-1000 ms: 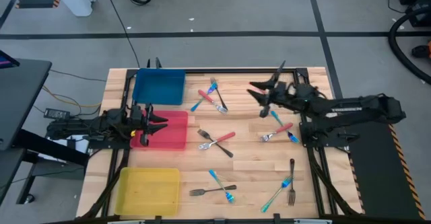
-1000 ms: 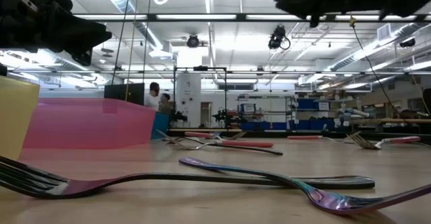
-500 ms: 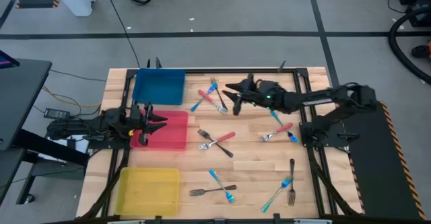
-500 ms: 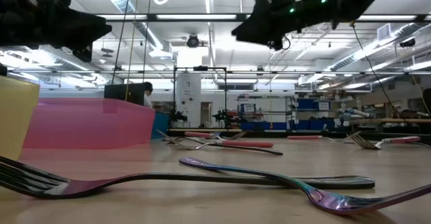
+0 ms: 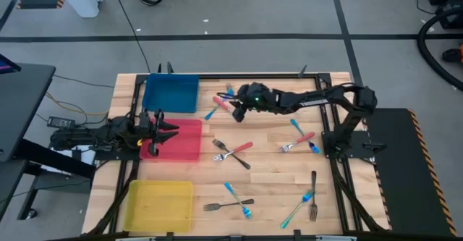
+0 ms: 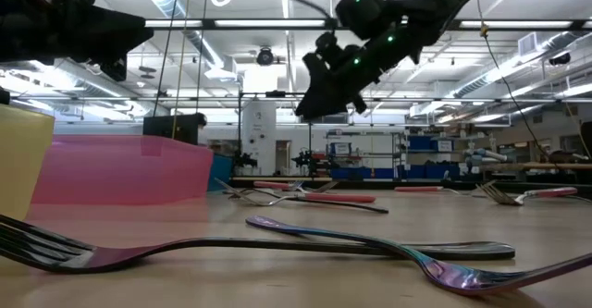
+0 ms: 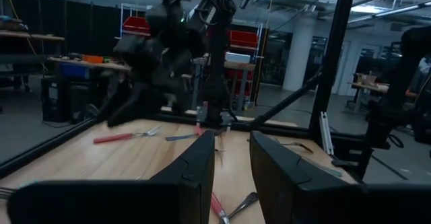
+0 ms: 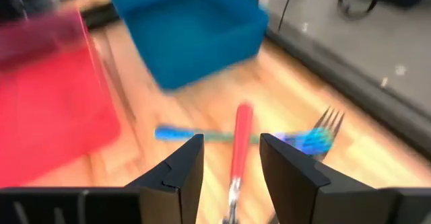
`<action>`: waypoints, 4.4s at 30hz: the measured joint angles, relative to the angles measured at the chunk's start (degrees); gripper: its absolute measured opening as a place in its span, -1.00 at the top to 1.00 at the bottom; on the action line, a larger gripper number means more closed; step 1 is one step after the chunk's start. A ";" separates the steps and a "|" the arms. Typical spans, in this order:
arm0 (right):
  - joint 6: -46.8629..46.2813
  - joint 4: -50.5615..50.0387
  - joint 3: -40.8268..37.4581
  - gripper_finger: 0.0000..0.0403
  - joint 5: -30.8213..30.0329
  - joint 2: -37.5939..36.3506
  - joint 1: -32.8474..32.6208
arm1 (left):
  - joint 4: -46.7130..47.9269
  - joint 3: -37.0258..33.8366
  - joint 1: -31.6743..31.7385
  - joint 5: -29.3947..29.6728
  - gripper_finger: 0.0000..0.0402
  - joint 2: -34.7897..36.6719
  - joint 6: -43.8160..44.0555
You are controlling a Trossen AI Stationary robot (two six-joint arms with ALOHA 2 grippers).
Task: Sort silverware by color (type)
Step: Put the top left pink fork into the blue bin
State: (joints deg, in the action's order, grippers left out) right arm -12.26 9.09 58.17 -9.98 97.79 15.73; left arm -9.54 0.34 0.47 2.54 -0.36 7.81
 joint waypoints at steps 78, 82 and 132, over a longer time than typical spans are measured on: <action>1.78 -25.40 21.47 0.74 2.14 22.12 4.38 | 0.38 0.01 0.07 2.22 0.52 0.00 0.61; 1.85 -25.20 21.49 0.94 2.13 21.94 4.61 | 0.39 0.02 0.07 2.22 0.52 0.00 0.59; -1.13 -24.34 21.67 0.41 -1.07 24.54 6.03 | 0.94 0.00 0.05 2.22 0.52 0.00 0.53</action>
State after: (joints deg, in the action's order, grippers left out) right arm -13.39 -15.25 79.83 -11.05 122.33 21.76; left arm -8.60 0.34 0.52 4.75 -0.36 8.34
